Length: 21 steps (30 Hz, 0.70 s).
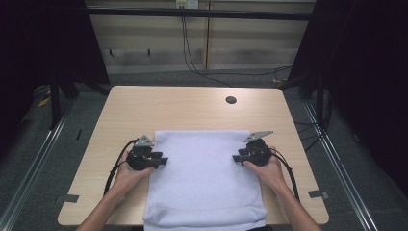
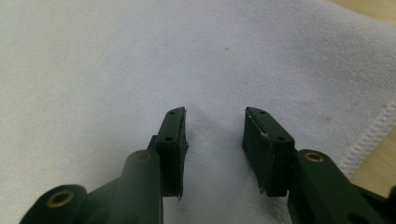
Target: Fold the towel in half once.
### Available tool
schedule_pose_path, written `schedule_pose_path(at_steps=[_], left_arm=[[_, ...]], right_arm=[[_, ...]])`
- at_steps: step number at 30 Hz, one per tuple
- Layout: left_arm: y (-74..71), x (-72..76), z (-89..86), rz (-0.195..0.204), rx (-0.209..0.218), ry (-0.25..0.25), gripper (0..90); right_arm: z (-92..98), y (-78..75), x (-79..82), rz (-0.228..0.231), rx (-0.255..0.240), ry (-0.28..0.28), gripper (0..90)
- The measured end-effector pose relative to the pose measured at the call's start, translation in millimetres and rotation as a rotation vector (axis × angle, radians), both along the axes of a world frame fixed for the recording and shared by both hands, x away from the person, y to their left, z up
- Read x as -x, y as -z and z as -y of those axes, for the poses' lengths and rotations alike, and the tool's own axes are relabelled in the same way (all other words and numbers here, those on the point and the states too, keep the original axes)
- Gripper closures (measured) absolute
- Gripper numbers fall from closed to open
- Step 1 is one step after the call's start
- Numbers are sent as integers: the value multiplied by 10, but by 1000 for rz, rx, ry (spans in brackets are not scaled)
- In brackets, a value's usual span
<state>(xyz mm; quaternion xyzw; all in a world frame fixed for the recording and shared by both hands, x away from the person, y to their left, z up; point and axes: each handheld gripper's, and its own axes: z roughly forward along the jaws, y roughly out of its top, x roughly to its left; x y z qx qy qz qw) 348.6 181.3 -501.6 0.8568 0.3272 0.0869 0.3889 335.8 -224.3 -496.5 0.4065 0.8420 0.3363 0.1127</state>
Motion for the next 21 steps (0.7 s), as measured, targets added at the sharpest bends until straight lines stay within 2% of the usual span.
schedule_pose_path(at_steps=[2,3,4,5,8,13,19,21], left_arm=[[5,6,-15,13,-7,13,630],[14,6,-22,-1,20,2,638],[18,1,-34,0,24,7,646],[16,5,-43,-5,23,9,649],[14,47,-45,2,12,17,652],[24,160,-85,-14,46,15,656],[9,284,-89,-15,31,23,659],[9,291,-85,-7,26,22,659]], right_arm=[[-23,9,28,22,21,0,592],[-34,10,43,26,27,4,592],[-27,8,48,27,33,2,591],[-18,16,45,25,16,2,591],[0,11,65,16,10,-2,589],[-1,3,193,7,5,-17,588],[56,3,277,-31,-49,-48,592],[61,-1,288,-32,-44,-47,593]])
